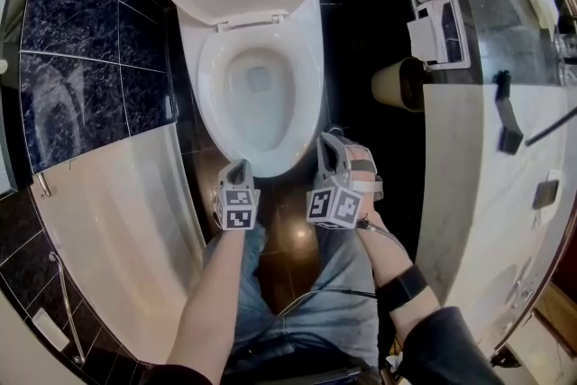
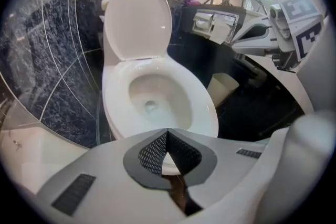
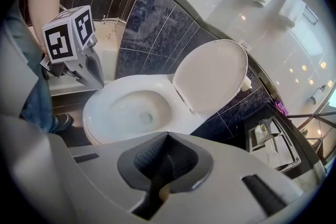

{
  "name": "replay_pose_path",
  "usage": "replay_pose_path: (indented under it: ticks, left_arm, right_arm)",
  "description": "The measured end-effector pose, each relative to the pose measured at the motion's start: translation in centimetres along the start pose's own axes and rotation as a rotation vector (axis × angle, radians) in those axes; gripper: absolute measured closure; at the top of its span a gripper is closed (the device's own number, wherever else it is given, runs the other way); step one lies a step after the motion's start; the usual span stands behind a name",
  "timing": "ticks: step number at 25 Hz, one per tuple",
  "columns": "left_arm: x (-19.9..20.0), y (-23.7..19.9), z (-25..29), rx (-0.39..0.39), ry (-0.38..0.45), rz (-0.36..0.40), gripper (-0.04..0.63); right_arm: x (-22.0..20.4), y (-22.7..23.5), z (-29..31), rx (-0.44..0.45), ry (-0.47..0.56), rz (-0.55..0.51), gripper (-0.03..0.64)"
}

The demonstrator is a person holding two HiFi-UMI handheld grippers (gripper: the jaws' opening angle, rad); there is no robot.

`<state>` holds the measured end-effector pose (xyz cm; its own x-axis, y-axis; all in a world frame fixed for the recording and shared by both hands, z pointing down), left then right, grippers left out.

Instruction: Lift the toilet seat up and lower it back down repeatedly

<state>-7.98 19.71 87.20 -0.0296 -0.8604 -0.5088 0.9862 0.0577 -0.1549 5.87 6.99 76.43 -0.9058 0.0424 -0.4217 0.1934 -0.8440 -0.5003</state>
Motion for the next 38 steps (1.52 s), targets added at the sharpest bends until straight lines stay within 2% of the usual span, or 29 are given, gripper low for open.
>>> replay_pose_path:
  ticks: [3, 6, 15, 19, 24, 31, 35, 38]
  left_arm:
    - [2.8, -0.9, -2.0, 0.011, 0.045, -0.003, 0.595]
    - [6.7, -1.4, -5.9, 0.021, 0.089, 0.004, 0.595]
    - [20.4, -2.7, -21.7, 0.077, 0.294, 0.036, 0.595]
    - [25.3, -3.2, -28.1, 0.106, 0.374, 0.082, 0.595]
    - [29.3, -3.7, -34.3, 0.134, 0.463, 0.095, 0.595]
    - [31.0, -3.2, -39.8, 0.175, 0.544, 0.093, 0.595]
    - [31.8, -2.8, -42.6, 0.184, 0.580, 0.109, 0.595]
    - [32.2, -2.8, -44.1, 0.194, 0.607, 0.090, 0.595]
  right_arm:
    - [1.5, 1.4, -1.0, -0.004, 0.011, 0.021, 0.598]
    - [3.4, 4.1, -3.0, -0.015, 0.028, 0.085, 0.598]
    - [9.9, 14.2, -12.5, -0.083, 0.097, 0.303, 0.598]
    - [12.7, 17.0, -16.5, -0.093, 0.149, 0.301, 0.598]
    - [15.5, 19.8, -20.7, -0.101, 0.192, 0.301, 0.598]
    - [16.2, 23.1, -25.3, -0.098, 0.245, 0.524, 0.598]
    - [16.4, 23.6, -27.7, -0.080, 0.297, 0.580, 0.598]
    - [16.4, 23.9, -28.7, -0.067, 0.329, 0.613, 0.598]
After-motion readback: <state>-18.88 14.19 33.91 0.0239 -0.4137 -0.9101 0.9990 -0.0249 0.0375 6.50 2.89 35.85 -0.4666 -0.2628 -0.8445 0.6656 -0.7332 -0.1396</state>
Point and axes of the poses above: the fingertips, and each gripper's own axes: z forward along the fingers, y to its right, x out of its top, the point moved 1 cm from there along -z, backward along the fingers
